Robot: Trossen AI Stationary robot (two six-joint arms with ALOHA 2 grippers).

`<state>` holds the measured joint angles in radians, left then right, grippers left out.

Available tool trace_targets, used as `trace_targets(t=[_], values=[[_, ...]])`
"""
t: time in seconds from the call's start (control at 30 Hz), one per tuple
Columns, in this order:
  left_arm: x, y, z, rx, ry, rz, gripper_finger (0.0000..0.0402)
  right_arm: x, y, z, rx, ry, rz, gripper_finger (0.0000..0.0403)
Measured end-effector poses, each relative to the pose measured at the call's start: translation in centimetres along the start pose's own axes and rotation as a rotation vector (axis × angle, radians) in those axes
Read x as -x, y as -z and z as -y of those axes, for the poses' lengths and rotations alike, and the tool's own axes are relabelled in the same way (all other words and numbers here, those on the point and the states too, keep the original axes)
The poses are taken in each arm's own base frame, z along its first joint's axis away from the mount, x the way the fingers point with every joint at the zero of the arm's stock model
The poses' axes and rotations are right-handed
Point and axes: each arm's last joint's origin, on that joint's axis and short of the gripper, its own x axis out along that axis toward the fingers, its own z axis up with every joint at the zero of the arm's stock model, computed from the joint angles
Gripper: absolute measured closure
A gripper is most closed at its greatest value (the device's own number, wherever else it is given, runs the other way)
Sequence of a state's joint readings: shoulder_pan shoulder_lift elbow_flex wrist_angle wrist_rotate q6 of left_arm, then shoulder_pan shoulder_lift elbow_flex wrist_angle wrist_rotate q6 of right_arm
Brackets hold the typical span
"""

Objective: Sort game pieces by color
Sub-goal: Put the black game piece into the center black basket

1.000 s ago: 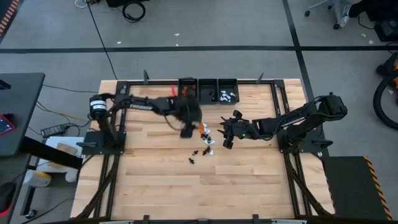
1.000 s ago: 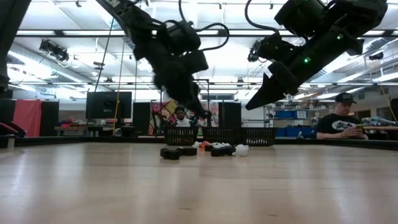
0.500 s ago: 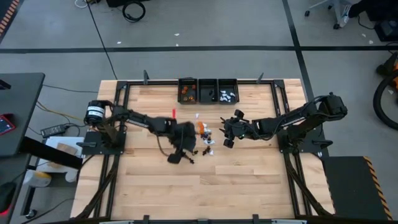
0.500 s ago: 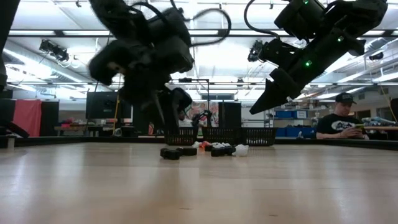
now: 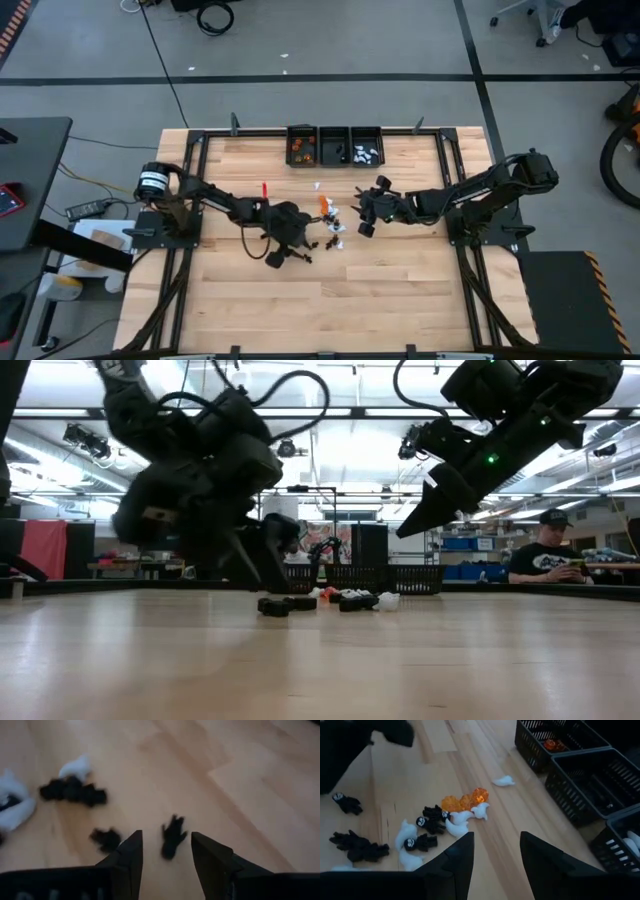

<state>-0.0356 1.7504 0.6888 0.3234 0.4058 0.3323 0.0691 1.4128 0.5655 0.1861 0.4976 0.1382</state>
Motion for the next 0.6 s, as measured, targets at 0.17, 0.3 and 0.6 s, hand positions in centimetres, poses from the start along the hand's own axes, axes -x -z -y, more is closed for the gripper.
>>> trace_targets(t=[0.17, 0.3, 0.6], values=[[-0.4, 0.8, 1.0, -0.079, -0.006, 0.077, 0.0272, 0.0, -0.1, 0.0, -0.006, -0.002, 0.011, 0.0238], [-0.7, 1.0, 0.8, -0.092, -0.040, 0.102, 0.0284, 0.0, -0.2, 0.0, -0.007, -0.003, 0.015, 0.0238], [-2.4, 2.5, 0.7, -0.097, -0.020, 0.093, 0.0286, 0.0, -0.2, 0.0, -0.012, -0.005, 0.021, 0.0238]])
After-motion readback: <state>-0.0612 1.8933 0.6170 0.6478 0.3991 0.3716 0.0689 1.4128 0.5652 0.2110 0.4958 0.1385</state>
